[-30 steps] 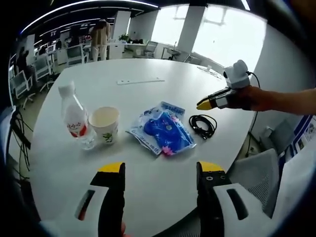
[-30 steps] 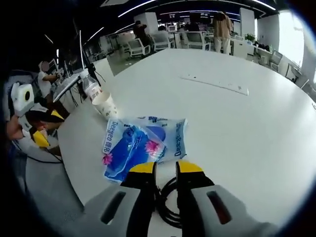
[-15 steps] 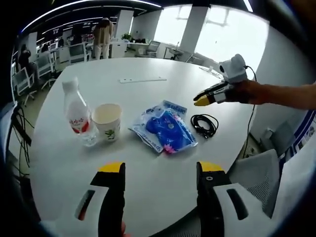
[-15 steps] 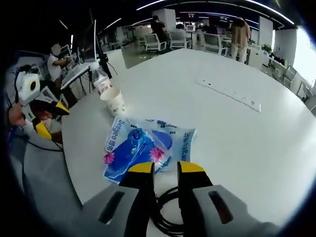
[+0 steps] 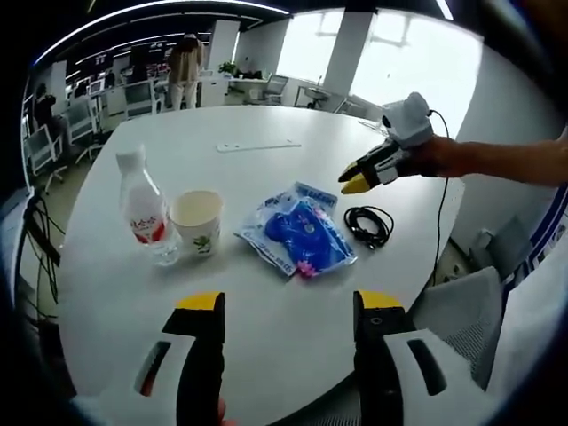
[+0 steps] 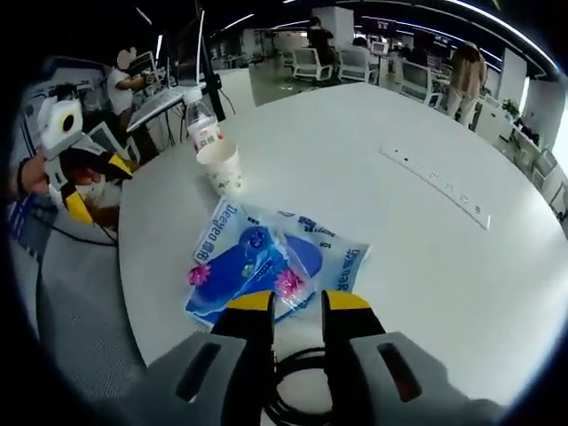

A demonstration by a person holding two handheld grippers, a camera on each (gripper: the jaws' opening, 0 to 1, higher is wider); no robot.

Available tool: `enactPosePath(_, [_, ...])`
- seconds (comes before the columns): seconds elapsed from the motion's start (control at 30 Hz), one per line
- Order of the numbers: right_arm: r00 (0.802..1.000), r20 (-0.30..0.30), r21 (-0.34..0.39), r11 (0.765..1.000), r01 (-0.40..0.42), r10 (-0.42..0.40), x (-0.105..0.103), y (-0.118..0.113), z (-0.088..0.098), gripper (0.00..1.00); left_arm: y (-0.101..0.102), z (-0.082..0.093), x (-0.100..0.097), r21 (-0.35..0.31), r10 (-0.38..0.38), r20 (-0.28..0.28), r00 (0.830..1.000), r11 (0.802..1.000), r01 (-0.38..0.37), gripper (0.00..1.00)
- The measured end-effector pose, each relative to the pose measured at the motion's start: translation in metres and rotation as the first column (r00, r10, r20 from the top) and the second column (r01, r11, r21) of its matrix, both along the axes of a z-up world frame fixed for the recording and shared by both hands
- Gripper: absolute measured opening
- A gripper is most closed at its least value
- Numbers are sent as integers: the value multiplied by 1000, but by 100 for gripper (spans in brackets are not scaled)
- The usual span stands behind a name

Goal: Arrange the tabletop items into an orderly group along one side of the table until the central work area is clear of visible clutter.

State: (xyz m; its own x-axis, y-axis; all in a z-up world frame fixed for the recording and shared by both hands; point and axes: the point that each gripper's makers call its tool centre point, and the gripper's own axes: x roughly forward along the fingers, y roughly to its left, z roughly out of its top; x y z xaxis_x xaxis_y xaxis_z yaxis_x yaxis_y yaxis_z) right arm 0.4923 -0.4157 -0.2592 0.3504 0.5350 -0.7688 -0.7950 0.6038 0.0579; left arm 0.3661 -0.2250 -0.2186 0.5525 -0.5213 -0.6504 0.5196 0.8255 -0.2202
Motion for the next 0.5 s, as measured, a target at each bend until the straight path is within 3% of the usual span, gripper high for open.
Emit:
enactPosePath(0.27, [997, -10, -43, 996, -78, 77, 4, 12, -15, 23, 2, -1, -2, 5, 0, -8, 1000, 1000, 0, 58])
enactPosePath(0.5, [995, -40, -68, 993, -95, 92, 14, 18, -34, 23, 8, 4, -1, 13, 7, -4, 1000, 1000, -7, 59])
